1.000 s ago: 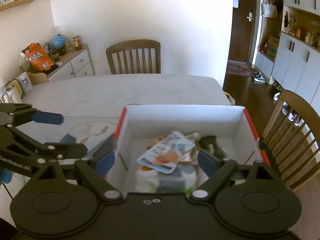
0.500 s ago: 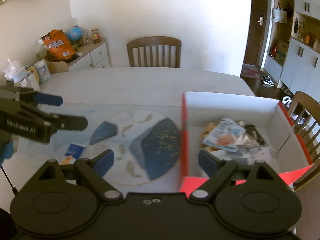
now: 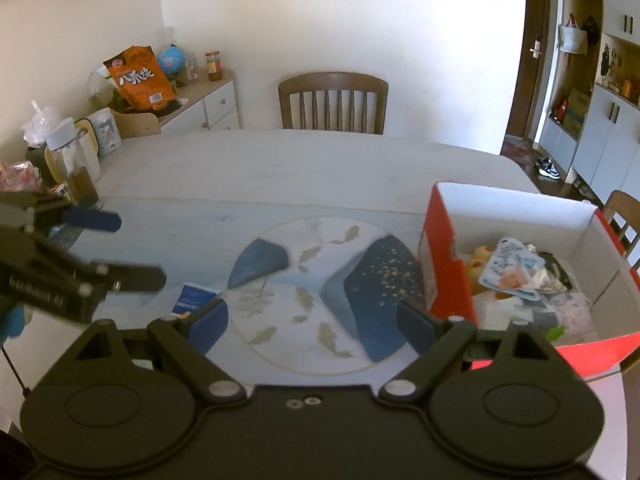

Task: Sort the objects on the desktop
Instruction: 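Withdraw both grippers from the box back over the table, then grasp the blue cracker packet with the right gripper while the left grasps the mint-green stick, then carry the cracker packet and green stick with both grippers over the shoebox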

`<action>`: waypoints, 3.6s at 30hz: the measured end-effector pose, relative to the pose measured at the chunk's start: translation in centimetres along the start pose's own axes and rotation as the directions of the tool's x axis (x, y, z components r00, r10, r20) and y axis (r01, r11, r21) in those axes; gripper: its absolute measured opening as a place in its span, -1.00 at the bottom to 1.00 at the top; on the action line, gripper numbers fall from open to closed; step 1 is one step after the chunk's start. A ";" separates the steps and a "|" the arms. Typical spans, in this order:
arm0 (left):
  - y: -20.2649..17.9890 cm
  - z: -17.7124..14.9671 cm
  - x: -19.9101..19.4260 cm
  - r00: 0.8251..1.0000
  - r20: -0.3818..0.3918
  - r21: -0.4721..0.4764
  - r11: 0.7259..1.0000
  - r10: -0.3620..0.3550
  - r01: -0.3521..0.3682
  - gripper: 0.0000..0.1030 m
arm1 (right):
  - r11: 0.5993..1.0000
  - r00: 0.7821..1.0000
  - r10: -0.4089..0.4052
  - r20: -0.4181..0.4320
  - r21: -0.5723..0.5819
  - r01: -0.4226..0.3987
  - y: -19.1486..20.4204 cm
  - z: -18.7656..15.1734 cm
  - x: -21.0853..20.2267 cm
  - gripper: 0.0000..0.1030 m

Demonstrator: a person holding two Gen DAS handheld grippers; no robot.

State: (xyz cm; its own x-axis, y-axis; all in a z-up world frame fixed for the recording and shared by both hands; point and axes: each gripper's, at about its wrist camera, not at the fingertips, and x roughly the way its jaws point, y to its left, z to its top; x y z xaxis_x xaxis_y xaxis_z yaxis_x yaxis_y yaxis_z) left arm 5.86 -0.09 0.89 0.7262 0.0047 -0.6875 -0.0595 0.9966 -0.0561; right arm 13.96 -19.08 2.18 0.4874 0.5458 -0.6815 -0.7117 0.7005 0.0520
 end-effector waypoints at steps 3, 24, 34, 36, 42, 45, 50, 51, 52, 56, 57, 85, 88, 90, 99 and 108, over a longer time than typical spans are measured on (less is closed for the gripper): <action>0.4 -1.8 0.1 1.000 -0.008 0.019 1.000 -0.015 0.015 0.98 | 1.000 1.000 0.003 -0.007 -0.005 -0.003 1.0 -0.1 0.6 0.77; 3.6 -10.2 3.4 0.996 -0.090 0.025 0.999 -0.024 0.027 0.98 | 0.995 0.992 0.070 -0.107 -0.058 -0.076 8.6 -1.4 8.5 0.73; 3.3 -11.5 3.7 0.995 -0.101 0.059 0.998 -0.005 0.011 0.98 | 0.990 0.982 0.100 -0.163 -0.080 -0.114 11.2 -2.0 12.9 0.65; 3.2 -11.7 3.3 0.995 -0.098 0.042 0.999 0.015 -0.011 0.98 | 0.989 0.979 0.102 -0.174 -0.085 -0.118 11.5 -2.1 13.5 0.59; 1.7 -12.5 3.3 0.993 -0.118 0.028 1.000 -0.006 0.009 0.98 | 0.990 0.977 0.081 -0.197 -0.098 -0.102 11.6 -2.4 14.4 0.25; 0.5 -12.3 3.9 0.993 -0.114 0.065 0.998 -0.018 0.026 0.97 | 0.990 0.982 0.054 -0.182 -0.115 -0.076 11.2 -2.4 14.5 0.07; -0.4 -11.5 5.3 0.995 -0.099 0.091 0.995 -0.023 0.032 0.95 | 0.994 0.984 0.031 -0.177 -0.095 -0.049 9.4 -2.1 14.5 -0.15; -0.4 -11.4 5.5 0.995 -0.093 0.096 0.995 -0.026 0.035 0.91 | 0.995 0.984 0.024 -0.176 -0.090 -0.040 8.9 -2.1 14.5 -0.17; -0.6 -11.2 5.7 0.996 -0.090 0.106 0.994 -0.023 0.033 0.89 | 0.996 0.985 0.013 -0.174 -0.085 -0.028 8.5 -2.1 14.5 -0.17; -1.1 -10.4 6.5 0.996 -0.086 0.131 0.991 -0.029 0.040 0.82 | 0.999 0.984 -0.033 -0.174 -0.048 0.025 6.6 -2.1 14.4 -0.19; -1.1 -10.3 6.6 0.996 -0.086 0.130 0.991 -0.028 0.039 0.80 | 0.999 0.984 -0.036 -0.175 -0.042 0.029 6.3 -2.1 14.4 -0.19; 1.2 -11.2 4.2 0.999 -0.034 0.057 0.998 0.043 -0.041 -0.80 | 0.997 0.983 0.022 -0.185 -0.074 -0.036 5.9 -2.4 14.3 -0.29; 1.2 -10.9 4.4 0.999 -0.040 0.044 0.998 0.036 -0.034 -0.80 | 0.998 0.982 0.028 -0.187 -0.055 -0.039 5.5 -2.5 13.6 -0.29; 1.3 -10.6 4.4 0.999 -0.046 0.022 0.999 0.026 -0.025 -0.80 | 0.998 0.983 0.033 -0.179 -0.047 -0.042 5.3 -2.5 12.8 -0.29; 0.0 -8.1 3.3 1.000 -0.027 -0.014 1.000 -0.012 0.012 -0.81 | 0.999 0.988 0.039 -0.152 -0.005 -0.040 3.5 -2.0 8.5 -0.29; -3.5 -3.3 1.5 0.998 0.045 0.025 0.999 -0.045 0.044 -0.80 | 0.999 0.995 0.027 -0.100 0.027 -0.024 0.1 -0.9 3.7 -0.29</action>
State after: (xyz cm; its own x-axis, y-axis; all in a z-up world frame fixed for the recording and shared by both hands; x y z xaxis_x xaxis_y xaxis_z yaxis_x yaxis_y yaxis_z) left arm 4.86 -3.84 -2.36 0.7584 -0.0361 -0.6507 -0.0110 0.9976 -0.0682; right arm 15.27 -17.39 -0.96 0.4153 0.5156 -0.7495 -0.7094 0.6993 0.0880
